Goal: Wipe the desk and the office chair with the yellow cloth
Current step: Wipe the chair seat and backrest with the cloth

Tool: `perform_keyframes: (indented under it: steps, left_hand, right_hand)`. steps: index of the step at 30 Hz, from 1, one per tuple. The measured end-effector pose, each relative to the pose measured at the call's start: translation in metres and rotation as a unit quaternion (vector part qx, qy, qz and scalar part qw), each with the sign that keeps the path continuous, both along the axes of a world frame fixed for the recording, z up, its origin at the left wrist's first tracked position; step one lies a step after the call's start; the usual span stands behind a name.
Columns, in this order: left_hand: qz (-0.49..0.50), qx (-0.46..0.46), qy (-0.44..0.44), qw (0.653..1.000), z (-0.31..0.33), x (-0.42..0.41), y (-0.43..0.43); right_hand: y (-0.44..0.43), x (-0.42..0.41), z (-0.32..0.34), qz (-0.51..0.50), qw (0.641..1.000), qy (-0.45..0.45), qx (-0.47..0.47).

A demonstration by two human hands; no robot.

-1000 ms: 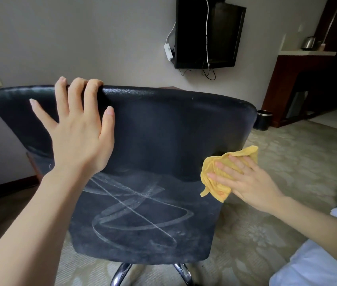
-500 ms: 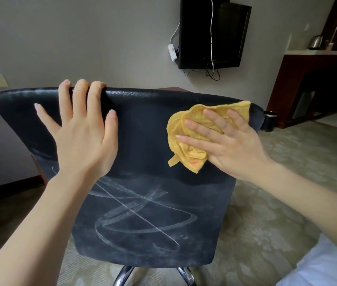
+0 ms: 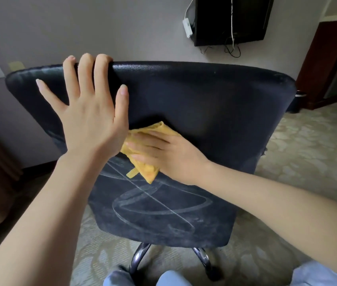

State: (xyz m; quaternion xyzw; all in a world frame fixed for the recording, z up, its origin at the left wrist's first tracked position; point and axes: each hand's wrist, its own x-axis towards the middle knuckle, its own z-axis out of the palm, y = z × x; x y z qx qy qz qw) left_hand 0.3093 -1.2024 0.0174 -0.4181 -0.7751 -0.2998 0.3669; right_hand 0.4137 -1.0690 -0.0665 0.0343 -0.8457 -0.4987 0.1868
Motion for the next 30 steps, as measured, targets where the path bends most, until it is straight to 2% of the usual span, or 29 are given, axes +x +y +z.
perform_keyframes:
  steps: [2, 6, 9, 13, 15, 24, 30]
  left_hand:
    - [0.004, -0.007, -0.004, 1.0, 0.0, 0.001, -0.001]
    - [0.002, -0.017, -0.013, 1.0, 0.003, 0.002, -0.005]
    - [0.0, -0.024, -0.017, 1.0, 0.005, 0.004, -0.008]
    - [-0.006, -0.025, -0.017, 1.0, 0.007, 0.006, -0.012]
    - [-0.016, -0.027, -0.019, 0.999, 0.009, 0.007, -0.014]
    - [-0.047, -0.009, -0.04, 0.998, 0.007, 0.008, -0.013]
    - [-0.044, -0.007, -0.035, 0.998, 0.005, 0.006, -0.011]
  right_hand:
    - [0.002, 0.005, -0.018, 0.016, 0.998, -0.046, -0.034]
    - [0.018, 0.03, -0.035, 0.034, 0.996, -0.084, 0.02]
    - [0.037, 0.056, -0.036, 0.049, 0.994, -0.102, 0.002]
    - [0.052, 0.092, -0.011, 0.011, 0.988, -0.135, 0.073]
    - [0.055, 0.105, 0.01, 0.003, 0.988, -0.134, 0.073]
    - [0.033, 0.106, 0.079, 0.013, 0.998, 0.041, 0.049]
    - [0.004, 0.063, 0.067, 0.005, 0.992, 0.117, 0.048]
